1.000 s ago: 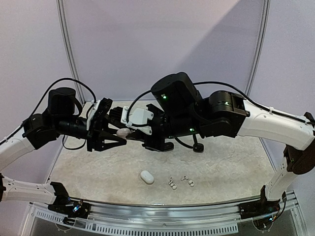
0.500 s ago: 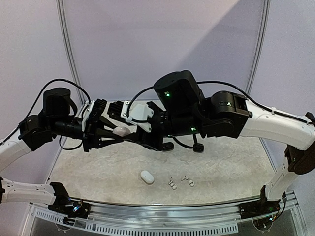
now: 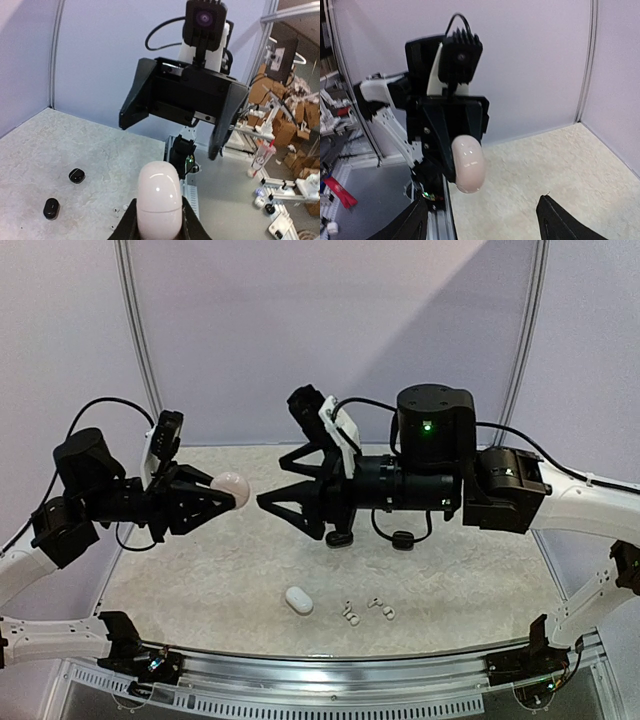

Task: Insert the wireless bluetooth earbuds into the charging case
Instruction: Pass from the left arm to the right

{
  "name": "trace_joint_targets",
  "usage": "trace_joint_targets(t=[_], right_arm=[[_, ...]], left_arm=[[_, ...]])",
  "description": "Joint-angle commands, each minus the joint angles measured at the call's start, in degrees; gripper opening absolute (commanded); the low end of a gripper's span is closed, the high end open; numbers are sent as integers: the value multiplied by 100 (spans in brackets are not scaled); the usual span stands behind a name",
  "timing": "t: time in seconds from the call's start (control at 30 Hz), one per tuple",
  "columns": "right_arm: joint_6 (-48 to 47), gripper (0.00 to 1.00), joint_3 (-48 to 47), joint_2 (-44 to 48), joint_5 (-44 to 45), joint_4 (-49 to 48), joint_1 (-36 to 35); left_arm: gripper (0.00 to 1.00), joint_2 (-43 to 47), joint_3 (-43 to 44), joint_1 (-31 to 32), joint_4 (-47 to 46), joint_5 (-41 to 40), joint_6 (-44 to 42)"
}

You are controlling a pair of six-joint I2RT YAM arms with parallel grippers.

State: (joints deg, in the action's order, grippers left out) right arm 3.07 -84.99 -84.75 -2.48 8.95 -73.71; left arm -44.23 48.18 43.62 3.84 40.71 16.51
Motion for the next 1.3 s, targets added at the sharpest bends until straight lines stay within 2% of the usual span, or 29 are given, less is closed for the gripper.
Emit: trace_joint_targets(t=[0.0, 0.23, 0.3, 0.57, 0.7, 0.9, 1.13, 1.27], right_arm=[[1333, 77, 114, -205, -270, -1363, 24], [2343, 68, -73, -636, -230, -2218, 18], [2530, 65, -330, -800, -228, -2165, 8], [2630, 60, -845, -1320, -253, -2383, -46], [2661, 48, -940, -1408, -253, -2476, -44], [2676, 45, -1485, -1787, -474, -2126, -47], [2703, 28, -1508, -1843, -471, -2216, -43], [2750, 29, -1523, -1878, -486, -2207, -40]], left_arm=[[0, 239, -128, -279, -793, -136, 1295], [0, 499, -187, -669, -1306, -266, 1941], [0, 580, -202, -699, -1328, -285, 2014], [0, 667, -274, -767, -1467, -382, 2421], [0, 687, -345, -767, -1552, -408, 2550], [0, 687, -411, -767, -1757, -441, 2692], [0, 705, -507, -767, -1897, -435, 2818], [0, 675, -529, -767, -2045, -432, 2902]])
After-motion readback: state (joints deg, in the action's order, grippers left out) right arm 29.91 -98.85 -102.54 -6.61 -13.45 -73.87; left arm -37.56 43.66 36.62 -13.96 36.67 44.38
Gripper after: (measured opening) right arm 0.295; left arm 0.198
